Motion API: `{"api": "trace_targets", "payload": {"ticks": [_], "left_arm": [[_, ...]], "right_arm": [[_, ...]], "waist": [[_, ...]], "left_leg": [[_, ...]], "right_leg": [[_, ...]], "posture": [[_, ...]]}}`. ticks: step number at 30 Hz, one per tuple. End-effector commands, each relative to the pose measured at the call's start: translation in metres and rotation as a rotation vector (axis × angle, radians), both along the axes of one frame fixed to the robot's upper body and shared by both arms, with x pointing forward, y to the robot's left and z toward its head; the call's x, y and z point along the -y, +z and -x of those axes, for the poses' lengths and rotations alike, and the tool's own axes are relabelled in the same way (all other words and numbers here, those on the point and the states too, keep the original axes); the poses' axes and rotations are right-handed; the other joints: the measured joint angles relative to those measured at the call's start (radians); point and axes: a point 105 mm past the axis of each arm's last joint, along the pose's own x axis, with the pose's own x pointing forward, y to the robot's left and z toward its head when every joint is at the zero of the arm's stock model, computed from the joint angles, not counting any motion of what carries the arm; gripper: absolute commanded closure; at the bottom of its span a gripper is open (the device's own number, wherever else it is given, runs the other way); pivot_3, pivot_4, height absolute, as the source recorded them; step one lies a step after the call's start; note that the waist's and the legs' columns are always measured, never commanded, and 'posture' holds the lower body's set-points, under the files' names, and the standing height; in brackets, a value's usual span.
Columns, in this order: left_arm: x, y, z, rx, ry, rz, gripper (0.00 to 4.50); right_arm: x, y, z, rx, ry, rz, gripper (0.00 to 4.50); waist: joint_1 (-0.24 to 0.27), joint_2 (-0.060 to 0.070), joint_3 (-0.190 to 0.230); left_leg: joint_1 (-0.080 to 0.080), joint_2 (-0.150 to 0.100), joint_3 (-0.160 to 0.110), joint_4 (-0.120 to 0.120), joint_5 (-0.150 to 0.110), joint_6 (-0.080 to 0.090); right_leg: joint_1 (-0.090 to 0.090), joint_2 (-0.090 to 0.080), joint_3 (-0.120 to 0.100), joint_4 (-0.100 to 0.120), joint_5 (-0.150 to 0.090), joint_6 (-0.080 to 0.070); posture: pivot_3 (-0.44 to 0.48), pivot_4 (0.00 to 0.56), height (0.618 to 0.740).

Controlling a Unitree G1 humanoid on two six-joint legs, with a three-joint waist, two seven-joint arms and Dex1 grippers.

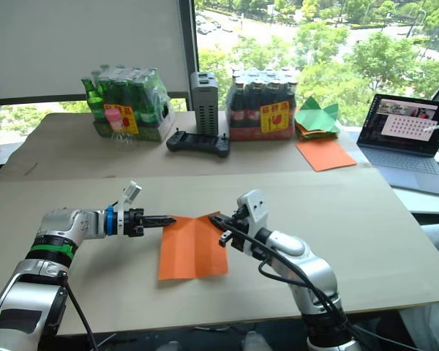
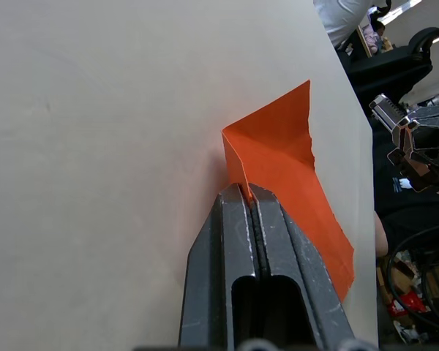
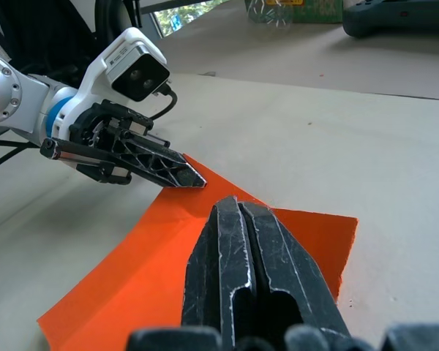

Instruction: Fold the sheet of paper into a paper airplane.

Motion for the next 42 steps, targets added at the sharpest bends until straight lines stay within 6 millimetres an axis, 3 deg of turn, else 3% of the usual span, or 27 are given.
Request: {"api": "trace_targets", "payload": {"ticks": [1, 7, 15, 17, 20, 24, 28, 38, 42], "left_arm": [[-0.005, 0.015, -0.008, 0.05, 0.023, 0.024, 3.94], [-0.012, 0.026, -0.016, 0.065, 0.083, 0.055, 2.05], [-0.034, 0.063, -0.025, 0.142, 0.196, 0.151, 2.05], [-0.037, 0.083, -0.021, 0.198, 0.191, 0.184, 2.05], [-0.029, 0.097, -0.003, 0.238, 0.117, 0.217, 2.05], [-0.013, 0.098, 0.026, 0.246, 0.016, 0.221, 3.25], [0.0, 0.08, 0.046, 0.235, -0.055, 0.145, 4.48], [0.018, -0.011, 0.071, 0.187, -0.161, -0.165, 4.48], [0.018, -0.034, 0.071, 0.196, -0.166, -0.231, 4.48]], "right_arm": [[-0.004, 0.009, 0.005, 0.028, 0.029, -0.021, 4.5], [-0.005, 0.007, 0.003, 0.026, 0.027, -0.015, 4.5], [-0.007, 0.004, 0.005, 0.015, 0.032, -0.02, 4.5], [-0.007, 0.003, 0.005, 0.013, 0.029, -0.019, 4.5], [-0.007, 0.004, 0.005, 0.015, 0.027, -0.021, 4.5], [-0.005, 0.005, 0.002, 0.017, 0.011, -0.027, 4.5], [-0.003, 0.005, 0.0, 0.019, -0.003, -0.027, 4.5], [0.008, 0.011, -0.014, 0.034, -0.083, -0.052, 4.5], [0.012, 0.011, -0.016, 0.034, -0.104, -0.053, 4.5]], "waist": [[0.0, 0.0, 0.0], [0.0, 0.0, 0.001], [-0.001, 0.0, 0.003], [-0.001, 0.0, 0.003], [-0.001, 0.0, 0.004], [-0.002, 0.0, 0.004], [-0.001, 0.0, 0.004], [0.0, 0.0, 0.004], [0.002, 0.0, 0.004]], "left_leg": [[0.0, 0.0, 0.0, 0.0, 0.0, 0.0], [0.0, 0.0, 0.0, 0.0, 0.0, 0.0], [0.0, 0.0, -0.001, 0.0, 0.0, 0.0], [0.0, 0.0, -0.001, 0.0, 0.0, 0.0], [0.0, 0.0, -0.001, 0.0, 0.0, 0.0], [0.0, 0.0, -0.001, 0.0, 0.0, 0.0], [0.0, 0.0, -0.001, 0.0, 0.0, 0.0], [0.001, 0.0, 0.0, 0.0, 0.0, 0.0], [0.001, 0.0, 0.0, 0.0, 0.0, 0.0]], "right_leg": [[0.0, 0.0, 0.0, 0.0, 0.0, 0.0], [0.0, 0.0, 0.0, 0.0, 0.0, 0.0], [-0.001, 0.0, 0.0, 0.001, 0.0, 0.0], [0.0, 0.0, -0.001, 0.001, 0.0, 0.0], [-0.001, 0.0, -0.001, 0.001, 0.0, 0.0], [0.0, -0.001, 0.0, 0.002, 0.0, 0.0], [-0.001, -0.001, 0.0, 0.003, 0.0, 0.0], [0.0, -0.001, 0.0, 0.002, 0.0, 0.0], [0.0, -0.001, 0.0, 0.002, 0.0, 0.0]], "posture": [[0.0, 0.15, 0.74], [0.0, 0.15, 0.74], [0.0, 0.15, 0.74], [0.0, 0.15, 0.74], [0.0, 0.15, 0.74], [0.0, 0.15, 0.74], [0.0, 0.15, 0.74], [0.0, 0.15, 0.74], [0.0, 0.15, 0.74]]}}
